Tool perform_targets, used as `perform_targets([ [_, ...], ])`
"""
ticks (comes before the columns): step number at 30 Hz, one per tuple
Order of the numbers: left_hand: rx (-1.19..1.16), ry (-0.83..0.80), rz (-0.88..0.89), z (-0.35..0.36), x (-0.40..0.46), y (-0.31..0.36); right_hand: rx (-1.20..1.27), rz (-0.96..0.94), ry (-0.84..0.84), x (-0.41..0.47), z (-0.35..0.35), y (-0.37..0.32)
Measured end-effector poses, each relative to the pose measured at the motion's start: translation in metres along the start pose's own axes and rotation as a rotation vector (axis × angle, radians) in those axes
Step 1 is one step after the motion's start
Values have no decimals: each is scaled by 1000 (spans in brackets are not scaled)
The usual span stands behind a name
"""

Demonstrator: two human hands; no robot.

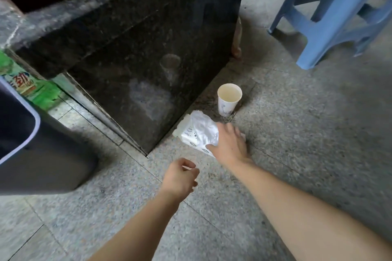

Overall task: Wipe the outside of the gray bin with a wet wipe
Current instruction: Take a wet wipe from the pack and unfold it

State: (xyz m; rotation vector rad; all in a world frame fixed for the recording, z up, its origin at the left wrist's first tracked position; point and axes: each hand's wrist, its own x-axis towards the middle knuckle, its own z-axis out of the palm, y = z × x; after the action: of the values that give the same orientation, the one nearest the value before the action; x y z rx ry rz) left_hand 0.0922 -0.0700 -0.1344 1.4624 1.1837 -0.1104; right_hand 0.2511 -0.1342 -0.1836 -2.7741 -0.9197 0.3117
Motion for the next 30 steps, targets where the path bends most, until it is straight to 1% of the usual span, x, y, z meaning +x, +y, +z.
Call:
perform_targets([
  [2,-16,-1,-15,-2,0,-2,-41,2,-25,7,6,0],
  [5,-40,-25,-25,-6,1,-1,35,36,-49,7,11,4],
  [7,-72,-41,-35,-9,0,1,163,45,-4,2,13,7],
  [9,-86,-52,-54,-12,0,4,197,41,59,1,14,6],
  [10,-74,-56,-67,-13,-1,5,196,62,33,2,13,4],
  [12,-11,-37,-67,-14,-1,5,251,174,-81,10,14,2],
  [14,97,40,-47,-17,1,3,293,255,-147,20,15,2],
  [15,140,86,-44,-20,2,1,310,261,-149,23,16,1],
  [18,156,143,-59,-33,-2,-6,416,210,-90,15,14,-8],
  [20,116,132,-62,-41,-2,-10,511,150,-53,2,12,-17],
  [22,58,92,-44,-51,-1,-7,648,92,-55,-11,4,-30],
  [26,-111,31,-39,-69,-5,6,1021,-37,-195,-38,-21,-61],
  [27,-169,-18,-55,-74,-9,7,1092,-74,-233,-45,-28,-69],
  [29,-315,-165,-88,-90,-17,7,1177,-145,-313,-56,-38,-89],
  [30,-392,-198,-91,-100,-22,7,1202,-170,-353,-61,-43,-101],
])
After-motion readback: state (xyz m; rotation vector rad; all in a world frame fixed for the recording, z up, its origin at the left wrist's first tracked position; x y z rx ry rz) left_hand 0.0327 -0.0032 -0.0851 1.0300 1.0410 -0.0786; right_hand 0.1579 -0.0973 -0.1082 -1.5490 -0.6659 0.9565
